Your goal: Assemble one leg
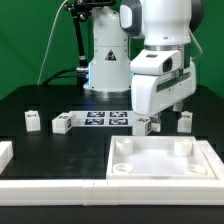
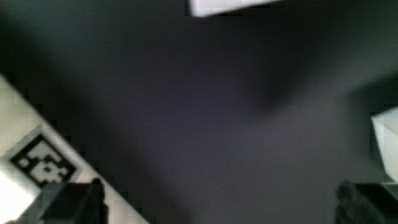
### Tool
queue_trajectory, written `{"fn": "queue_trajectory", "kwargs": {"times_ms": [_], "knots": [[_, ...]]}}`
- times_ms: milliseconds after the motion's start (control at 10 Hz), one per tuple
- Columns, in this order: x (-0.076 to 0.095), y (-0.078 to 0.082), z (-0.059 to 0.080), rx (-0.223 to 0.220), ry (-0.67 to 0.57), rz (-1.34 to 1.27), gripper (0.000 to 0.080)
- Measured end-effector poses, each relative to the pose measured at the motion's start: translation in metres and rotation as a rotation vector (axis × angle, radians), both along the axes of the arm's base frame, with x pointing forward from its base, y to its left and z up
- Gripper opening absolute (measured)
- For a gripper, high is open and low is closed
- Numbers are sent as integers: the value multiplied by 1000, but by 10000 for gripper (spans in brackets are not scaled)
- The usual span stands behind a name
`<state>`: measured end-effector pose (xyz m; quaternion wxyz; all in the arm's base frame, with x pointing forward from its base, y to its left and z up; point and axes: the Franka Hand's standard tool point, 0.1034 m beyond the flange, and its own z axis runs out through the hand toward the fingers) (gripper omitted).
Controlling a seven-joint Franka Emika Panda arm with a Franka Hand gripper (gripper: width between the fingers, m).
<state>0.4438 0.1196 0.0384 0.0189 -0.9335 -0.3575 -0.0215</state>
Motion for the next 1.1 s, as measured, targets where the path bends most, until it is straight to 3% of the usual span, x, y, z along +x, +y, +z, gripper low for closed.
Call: {"fn": "queue_trajectory", "kwargs": {"times_ms": [500, 900, 1100], "knots": [[-5, 24, 1, 51, 47, -556, 649], [-8, 27, 0, 74, 84, -856, 649], [-22, 35, -5, 77, 131, -1120, 649]]}}
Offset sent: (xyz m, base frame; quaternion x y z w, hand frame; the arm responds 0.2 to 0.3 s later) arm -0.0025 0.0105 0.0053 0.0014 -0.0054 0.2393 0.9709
